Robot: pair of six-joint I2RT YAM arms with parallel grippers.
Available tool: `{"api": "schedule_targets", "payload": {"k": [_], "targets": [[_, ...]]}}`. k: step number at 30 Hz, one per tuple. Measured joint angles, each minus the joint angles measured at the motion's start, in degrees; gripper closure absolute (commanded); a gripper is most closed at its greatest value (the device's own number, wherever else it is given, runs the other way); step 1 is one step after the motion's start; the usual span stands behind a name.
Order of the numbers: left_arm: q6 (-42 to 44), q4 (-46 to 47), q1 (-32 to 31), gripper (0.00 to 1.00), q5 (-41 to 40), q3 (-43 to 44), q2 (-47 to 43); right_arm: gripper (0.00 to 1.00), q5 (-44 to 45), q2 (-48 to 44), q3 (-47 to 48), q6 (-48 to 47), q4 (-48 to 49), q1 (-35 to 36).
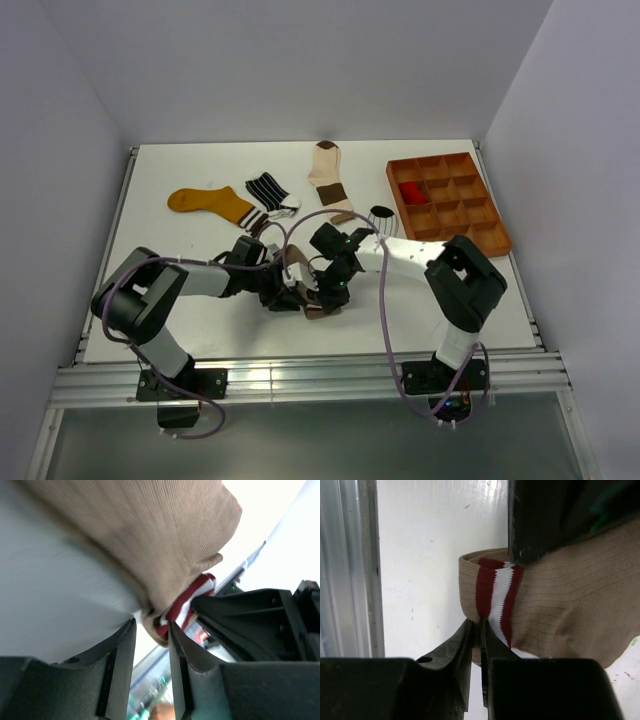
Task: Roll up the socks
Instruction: Roll the sock at the center of the board.
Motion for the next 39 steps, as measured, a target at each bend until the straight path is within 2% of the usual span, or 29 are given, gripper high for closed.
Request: {"api": "schedule_targets", "payload": {"k": [10, 17, 21, 26, 33, 39], "targets": [[4.57, 5.46, -0.70, 0.67, -13.11, -10.99, -15.26, 0.97, -7.69, 15.78, 18.12, -3.23, -20.02, -4.13], [10.21, 8.92, -8.24, 0.64, -24.06, -14.03, -27.34, 0.97, -12.85, 28.26, 31.95, -4.11, -33.27, -5.44], [12.46, 12.33, -10.91, 0.59, -28.48, -15.91, -30.32, 0.97, -15.61, 33.33, 37.13, -3.98, -38.66, -6.47], [16.44, 16.90, -14.19, 0.57, -32.48, -16.09, -28.70, 0.96, -19.26, 37.68, 41.55, -3.15, -42.07, -7.93], [19.45, 25.90, -16.28, 0.58, -33.29, -14.82, -16.50, 0.97, -23.28, 40.61, 43.85, -1.66, -43.15, -9.77], [19.69, 32.20, -16.57, 0.58, -33.11, -14.82, -11.28, 0.97, -24.26, 41.09, 43.85, -0.83, -43.39, -10.99]]}}
